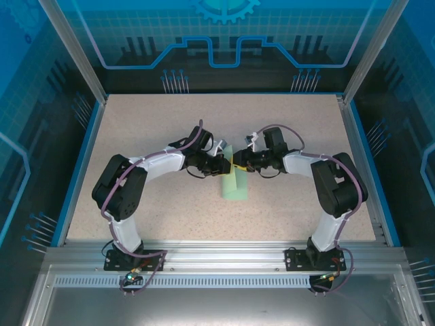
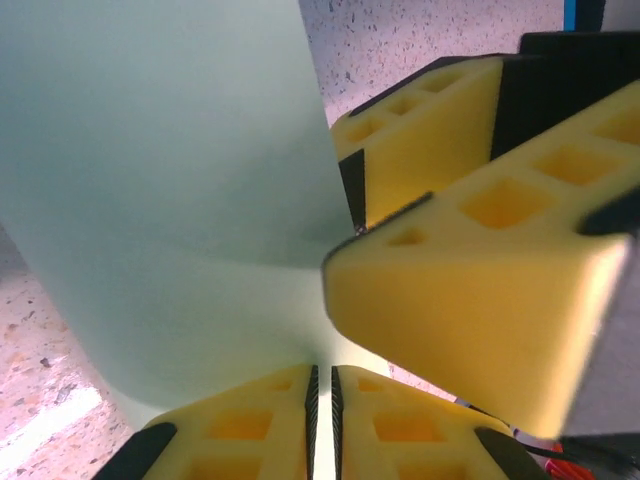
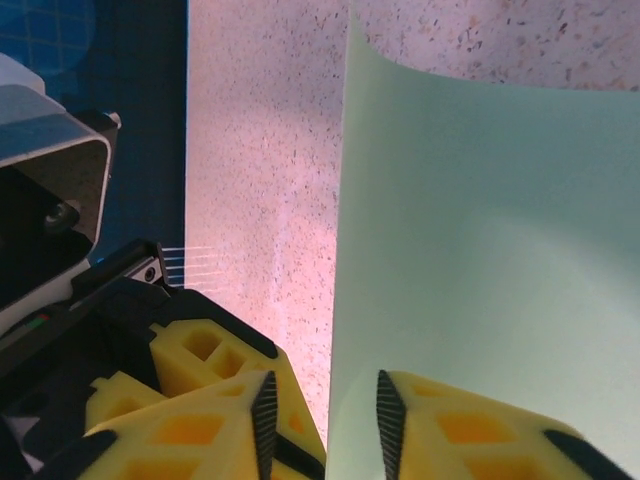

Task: Fold a paper plane with a square sheet of paper (fold left side to right side)
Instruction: First fold in half a square sheet of paper at the center of the table.

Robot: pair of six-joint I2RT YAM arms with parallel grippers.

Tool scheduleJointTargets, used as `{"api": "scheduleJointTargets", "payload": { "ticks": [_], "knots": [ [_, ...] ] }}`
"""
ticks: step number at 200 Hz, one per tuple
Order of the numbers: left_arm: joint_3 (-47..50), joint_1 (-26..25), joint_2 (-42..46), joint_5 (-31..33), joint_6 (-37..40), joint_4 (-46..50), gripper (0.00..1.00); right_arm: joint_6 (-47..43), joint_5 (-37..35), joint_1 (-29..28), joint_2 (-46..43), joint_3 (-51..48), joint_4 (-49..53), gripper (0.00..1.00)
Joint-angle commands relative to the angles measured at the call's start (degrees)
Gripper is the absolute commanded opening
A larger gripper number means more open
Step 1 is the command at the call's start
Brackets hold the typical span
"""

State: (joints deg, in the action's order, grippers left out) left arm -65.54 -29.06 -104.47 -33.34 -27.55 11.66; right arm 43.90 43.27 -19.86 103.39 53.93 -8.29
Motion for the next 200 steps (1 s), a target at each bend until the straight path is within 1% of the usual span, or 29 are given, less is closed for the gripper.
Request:
{"api": "scheduleJointTargets", "payload": {
  "ticks": [1,5,18,27,49,65,71,92,107,137,165,200],
  "knots": [
    [-0.7,-0.4,0.7,-0.4,0.0,0.2,0.19,-1.5,0.3,-0.4,0.5,1.4,2.6,0.20],
    [-0.6,-0.4,1.1,0.1,0.1,0.4,0.20,-2.2,-0.3,-0.4,0.3,1.4,3.8,0.16],
    [0.0,-0.3,2.5,2.0,0.4,1.3,0.24,-3.8,-1.9,0.0,-0.3,1.4,6.0,0.09],
    [0.5,-0.4,3.6,3.6,0.5,1.9,0.32,-4.6,-2.6,0.2,-0.6,1.4,7.2,0.06],
    [2.1,-0.3,6.4,8.8,-0.1,4.1,0.43,-6.2,-3.8,1.1,-0.5,1.4,9.5,0.05],
    [3.4,-0.4,7.5,12.0,-1.3,5.0,0.49,-7.1,-4.5,1.5,-0.2,1.4,10.6,0.04],
    [4.1,-0.4,7.8,12.9,-1.9,4.9,0.52,-7.4,-4.8,1.6,-0.2,1.5,11.1,0.04],
    [5.0,-0.3,7.0,14.4,-3.6,5.1,0.57,-8.5,-6.1,2.0,-0.1,1.8,12.7,0.05],
    [5.2,-0.4,5.3,13.7,-5.1,4.3,0.59,-9.3,-7.4,2.2,-0.2,1.9,14.1,0.05],
    [4.9,-0.7,2.2,11.6,-8.0,1.5,0.61,-10.5,-9.3,2.7,-0.4,1.9,16.3,0.05],
    [3.2,-1.4,-0.5,10.8,-8.7,1.1,0.61,-10.9,-10.0,3.2,-0.1,1.9,17.3,0.06],
    [1.0,-2.4,-3.3,10.8,-9.0,2.0,0.58,-11.1,-10.4,3.6,0.3,1.4,17.5,0.08]
  ]
}}
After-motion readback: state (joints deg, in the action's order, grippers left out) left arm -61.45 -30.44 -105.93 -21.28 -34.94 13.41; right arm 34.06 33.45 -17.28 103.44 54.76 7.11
